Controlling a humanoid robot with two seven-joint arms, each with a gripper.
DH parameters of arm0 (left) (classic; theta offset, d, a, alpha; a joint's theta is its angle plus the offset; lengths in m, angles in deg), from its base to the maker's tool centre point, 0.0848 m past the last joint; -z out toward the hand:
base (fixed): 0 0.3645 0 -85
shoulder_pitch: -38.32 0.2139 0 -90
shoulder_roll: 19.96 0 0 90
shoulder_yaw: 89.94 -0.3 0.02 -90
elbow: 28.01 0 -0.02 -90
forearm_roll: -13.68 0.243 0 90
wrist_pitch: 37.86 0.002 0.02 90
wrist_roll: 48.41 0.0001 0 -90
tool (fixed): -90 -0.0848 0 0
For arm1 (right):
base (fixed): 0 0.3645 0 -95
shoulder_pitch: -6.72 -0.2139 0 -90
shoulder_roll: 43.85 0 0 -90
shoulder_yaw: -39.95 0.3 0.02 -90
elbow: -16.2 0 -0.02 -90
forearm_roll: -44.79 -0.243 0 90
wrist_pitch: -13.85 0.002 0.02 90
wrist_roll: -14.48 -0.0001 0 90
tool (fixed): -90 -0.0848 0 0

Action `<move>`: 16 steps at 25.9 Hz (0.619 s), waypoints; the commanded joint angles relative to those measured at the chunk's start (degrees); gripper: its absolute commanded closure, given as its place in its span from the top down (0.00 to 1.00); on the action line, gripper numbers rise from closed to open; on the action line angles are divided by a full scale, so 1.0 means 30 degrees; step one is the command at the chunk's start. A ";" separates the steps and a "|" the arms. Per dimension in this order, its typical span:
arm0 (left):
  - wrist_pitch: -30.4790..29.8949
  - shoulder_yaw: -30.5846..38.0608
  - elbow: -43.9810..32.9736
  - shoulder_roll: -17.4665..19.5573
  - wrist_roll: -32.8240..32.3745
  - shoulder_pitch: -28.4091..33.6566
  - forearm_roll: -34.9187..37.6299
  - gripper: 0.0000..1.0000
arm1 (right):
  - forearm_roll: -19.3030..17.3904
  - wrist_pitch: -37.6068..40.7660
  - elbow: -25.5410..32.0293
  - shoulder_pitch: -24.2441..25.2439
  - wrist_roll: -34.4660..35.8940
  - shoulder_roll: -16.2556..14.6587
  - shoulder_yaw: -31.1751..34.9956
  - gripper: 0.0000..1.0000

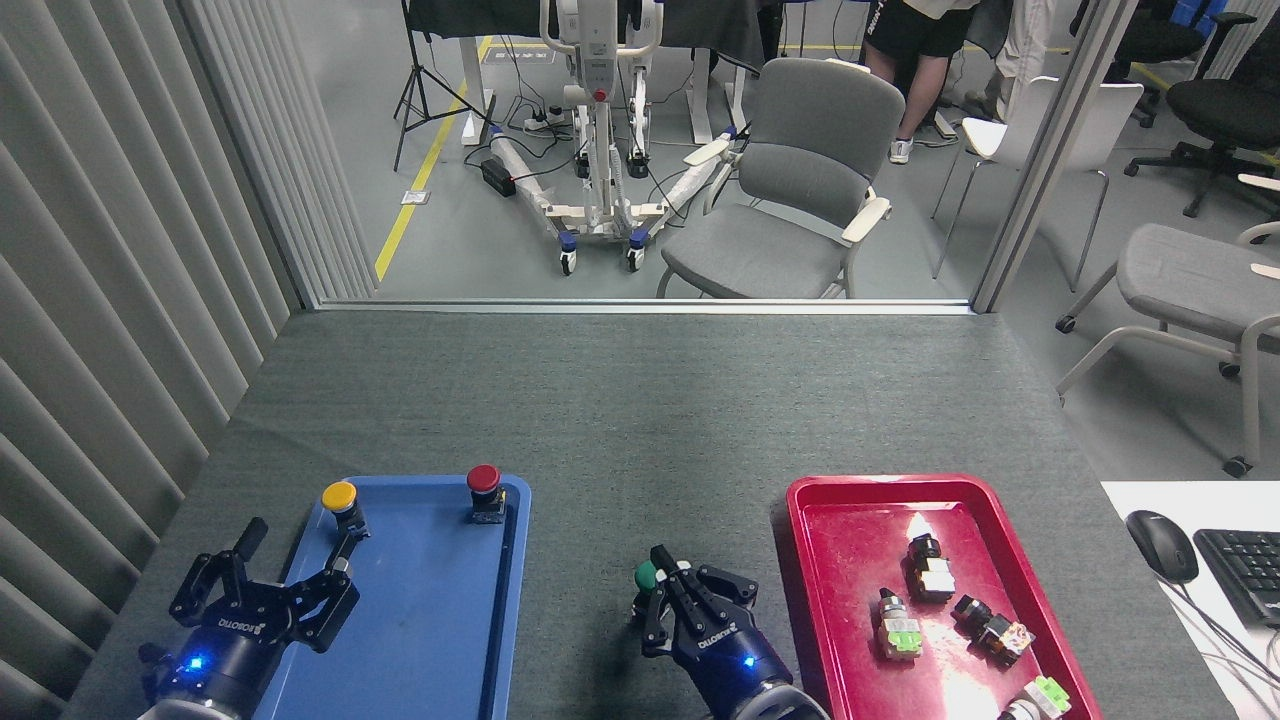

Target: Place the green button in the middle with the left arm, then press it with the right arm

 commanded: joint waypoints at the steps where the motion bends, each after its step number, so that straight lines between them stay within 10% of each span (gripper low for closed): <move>1: -0.0104 -0.0029 0.0641 -0.0021 -0.0015 -0.0238 -0.0039 1.00 | -0.0207 -0.1649 0.0705 0.0085 0.0975 0.0103 0.0092 1.00; 16: 0.0159 -0.0088 0.1726 -0.1076 0.0073 -0.0707 0.0020 1.00 | -0.0442 -0.1239 0.4806 0.4421 0.1386 -0.1566 0.5219 1.00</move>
